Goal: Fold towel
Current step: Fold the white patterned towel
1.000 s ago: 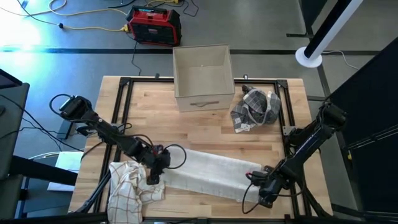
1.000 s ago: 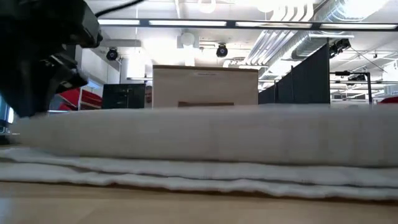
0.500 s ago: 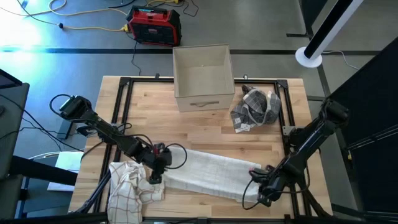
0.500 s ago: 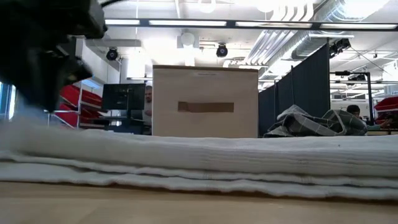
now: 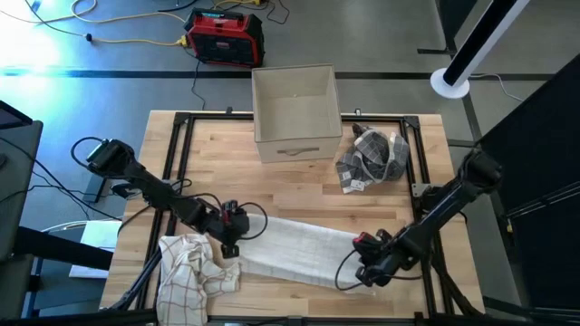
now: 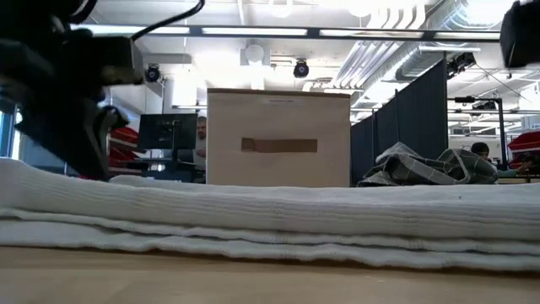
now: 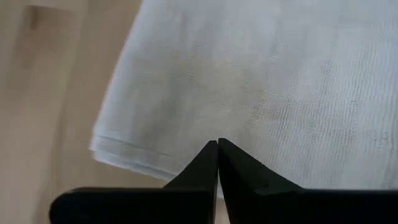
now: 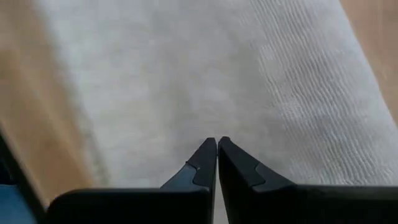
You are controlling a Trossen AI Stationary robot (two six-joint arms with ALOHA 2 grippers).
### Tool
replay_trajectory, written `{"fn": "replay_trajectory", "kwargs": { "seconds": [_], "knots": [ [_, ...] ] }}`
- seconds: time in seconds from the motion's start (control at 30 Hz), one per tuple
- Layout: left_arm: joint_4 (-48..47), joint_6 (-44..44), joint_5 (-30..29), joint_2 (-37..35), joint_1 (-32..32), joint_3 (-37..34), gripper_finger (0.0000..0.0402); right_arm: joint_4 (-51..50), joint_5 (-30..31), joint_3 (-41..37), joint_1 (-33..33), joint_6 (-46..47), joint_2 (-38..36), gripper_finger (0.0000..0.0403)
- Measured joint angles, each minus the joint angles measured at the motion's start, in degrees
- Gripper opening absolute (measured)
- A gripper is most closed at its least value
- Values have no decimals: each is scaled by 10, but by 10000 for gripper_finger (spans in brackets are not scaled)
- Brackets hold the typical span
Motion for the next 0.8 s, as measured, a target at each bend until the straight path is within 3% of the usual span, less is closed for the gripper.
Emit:
{"fn": "replay_trajectory", "kwargs": {
  "seconds": [0.27, 0.6, 0.8],
  "knots": [
    [10, -21, 0, 0, -1, -12, 1, -147, -45, 0, -72, 60, 6, 0],
    [8, -31, -73, 0, -1, -12, 0, -175, -50, 0, -218, -113, 6, 0],
    [-5, 6, -110, 0, 0, -12, 0, -192, -41, 0, -290, -193, 6, 0]
  ]
}}
